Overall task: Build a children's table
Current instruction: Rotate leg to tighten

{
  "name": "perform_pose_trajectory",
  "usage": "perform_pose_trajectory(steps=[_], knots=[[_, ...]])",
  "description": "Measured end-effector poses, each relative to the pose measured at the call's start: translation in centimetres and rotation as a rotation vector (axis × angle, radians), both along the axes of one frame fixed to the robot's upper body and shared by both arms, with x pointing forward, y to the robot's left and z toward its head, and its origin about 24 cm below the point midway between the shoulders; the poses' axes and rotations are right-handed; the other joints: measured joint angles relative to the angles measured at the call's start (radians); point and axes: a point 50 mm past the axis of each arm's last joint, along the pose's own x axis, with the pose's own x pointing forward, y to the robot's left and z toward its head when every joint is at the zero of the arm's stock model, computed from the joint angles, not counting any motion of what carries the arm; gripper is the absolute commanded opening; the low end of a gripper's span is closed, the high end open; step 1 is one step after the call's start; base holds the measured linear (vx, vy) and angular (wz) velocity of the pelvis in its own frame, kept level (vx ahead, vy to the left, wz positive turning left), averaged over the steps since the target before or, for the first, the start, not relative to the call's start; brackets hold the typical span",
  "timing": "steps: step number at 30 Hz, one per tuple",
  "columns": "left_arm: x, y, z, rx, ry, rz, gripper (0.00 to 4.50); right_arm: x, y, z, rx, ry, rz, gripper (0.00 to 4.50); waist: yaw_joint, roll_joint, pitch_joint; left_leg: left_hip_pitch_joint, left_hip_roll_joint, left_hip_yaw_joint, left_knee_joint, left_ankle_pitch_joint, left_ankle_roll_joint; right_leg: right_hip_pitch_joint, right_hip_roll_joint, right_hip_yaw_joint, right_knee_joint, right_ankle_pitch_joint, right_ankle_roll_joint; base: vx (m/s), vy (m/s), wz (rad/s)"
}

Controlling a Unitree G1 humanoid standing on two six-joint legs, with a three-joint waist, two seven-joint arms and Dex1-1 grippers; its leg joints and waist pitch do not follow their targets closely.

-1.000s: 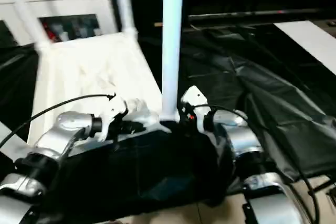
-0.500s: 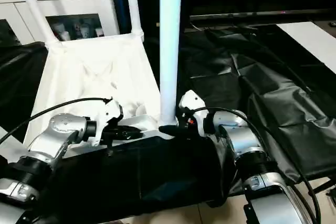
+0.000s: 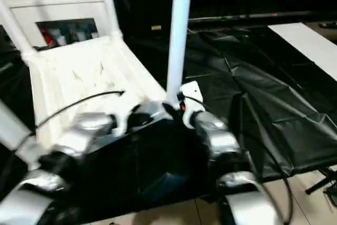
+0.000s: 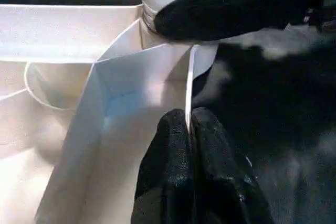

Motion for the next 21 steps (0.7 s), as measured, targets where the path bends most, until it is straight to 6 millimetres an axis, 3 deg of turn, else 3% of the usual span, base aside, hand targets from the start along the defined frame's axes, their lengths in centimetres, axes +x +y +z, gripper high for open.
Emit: perform_pose_trajectory(steps=[5, 7, 9, 12, 21], knots=[[0.1, -0.6, -0.1, -0.004, -0.003, 0.008, 0.00, 0.1, 0.0, 0.0, -0.038, -0.031, -0.012, 2.72, 0.001, 0.006, -0.004, -0.003, -0.001, 0.000, -0.001, 0.000, 0.000, 0.001, 0.000, 0.000, -0.007, 0.000, 0.000, 0.000, 0.000, 0.00], [0.1, -0.6, 0.0, -0.005, -0.006, 0.002, 0.00, 0.1, -0.2, 0.1, -0.028, -0.032, -0.006, 3.28, 0.001, 0.006, -0.004, -0.004, -0.001, 0.000, -0.001, 0.000, 0.000, 0.001, 0.000, 0.000, -0.007, 0.000, 0.000, 0.000, 0.000, 0.00], [0.1, -0.4, 0.1, -0.006, -0.006, -0.013, 0.00, 0.0, -0.5, 0.2, -0.005, -0.026, 0.039, 3.48, 0.001, 0.006, -0.004, -0.004, -0.001, 0.000, -0.001, 0.000, 0.000, 0.000, 0.000, 0.000, -0.006, 0.001, 0.000, 0.000, 0.000, 0.00], [0.0, 0.5, 0.1, -0.012, -0.002, -0.047, 0.00, -0.2, -1.4, 0.4, 0.009, -0.015, 0.156, 3.81, 0.003, 0.006, -0.004, -0.005, 0.000, -0.001, -0.004, 0.000, 0.000, -0.001, 0.000, -0.001, -0.006, 0.002, 0.000, 0.000, 0.000, 0.00], [-1.6, 4.3, 0.4, -0.040, 0.060, -0.223, 0.00, -1.7, -4.0, 1.6, -0.095, -0.013, 0.558, 3.81, 0.006, 0.004, -0.003, -0.007, 0.002, 0.000, -0.005, 0.000, 0.001, -0.005, 0.001, -0.003, 0.003, -0.003, -0.002, 0.000, 0.000, 0.00]])
